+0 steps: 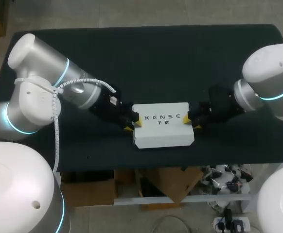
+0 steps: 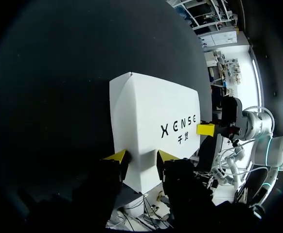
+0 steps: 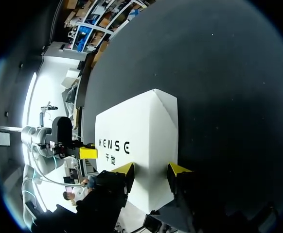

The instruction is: Assemble the packaging by folding the flat box into shape, placing the metal phone stand inside, and closing the box properly

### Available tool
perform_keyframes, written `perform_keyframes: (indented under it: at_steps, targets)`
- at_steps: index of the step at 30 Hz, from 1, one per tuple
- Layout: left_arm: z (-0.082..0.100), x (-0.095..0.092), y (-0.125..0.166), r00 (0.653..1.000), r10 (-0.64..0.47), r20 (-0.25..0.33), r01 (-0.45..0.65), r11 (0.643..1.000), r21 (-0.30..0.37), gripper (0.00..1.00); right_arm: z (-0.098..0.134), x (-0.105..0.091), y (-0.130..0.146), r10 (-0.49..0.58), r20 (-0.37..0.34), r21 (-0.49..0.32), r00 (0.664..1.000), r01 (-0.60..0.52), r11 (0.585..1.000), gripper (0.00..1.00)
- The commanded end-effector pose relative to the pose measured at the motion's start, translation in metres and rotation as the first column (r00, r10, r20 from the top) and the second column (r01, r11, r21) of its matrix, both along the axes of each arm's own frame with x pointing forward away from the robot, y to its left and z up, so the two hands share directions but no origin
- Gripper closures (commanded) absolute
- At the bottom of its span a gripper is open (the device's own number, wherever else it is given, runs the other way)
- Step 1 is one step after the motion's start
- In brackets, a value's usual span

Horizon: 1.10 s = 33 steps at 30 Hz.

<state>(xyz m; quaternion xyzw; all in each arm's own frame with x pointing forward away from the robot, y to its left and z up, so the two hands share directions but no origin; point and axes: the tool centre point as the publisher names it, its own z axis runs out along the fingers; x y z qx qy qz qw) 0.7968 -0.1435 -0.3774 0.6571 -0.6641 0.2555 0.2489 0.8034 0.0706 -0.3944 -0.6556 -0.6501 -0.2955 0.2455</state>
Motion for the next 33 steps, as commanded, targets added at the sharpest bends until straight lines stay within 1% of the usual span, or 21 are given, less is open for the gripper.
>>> perform_keyframes:
  at_steps: [1,17,31,33]
  targets:
    - [0.002,0.001,-0.018,1.000,-0.008,-0.007,0.008,1.000,-0.004,0.62,-0.002,0.003,0.016,0.006,-0.007,0.019,1.000,-0.006,1.000,0.54]
    - [0.005,0.005,-0.023,0.998,-0.023,-0.052,0.021,0.999,-0.033,0.61,0.008,0.007,0.021,0.001,-0.031,0.023,1.000,0.000,1.000,0.55]
    - [0.016,0.008,-0.026,0.997,-0.028,-0.068,0.025,0.999,-0.044,0.60,0.011,0.011,0.025,0.001,-0.057,0.031,0.998,0.001,1.000,0.55]
    - [0.017,0.009,-0.026,0.996,-0.034,-0.082,0.030,0.998,-0.046,0.61,0.012,0.011,0.025,-0.002,-0.062,0.033,0.998,0.004,0.999,0.55]
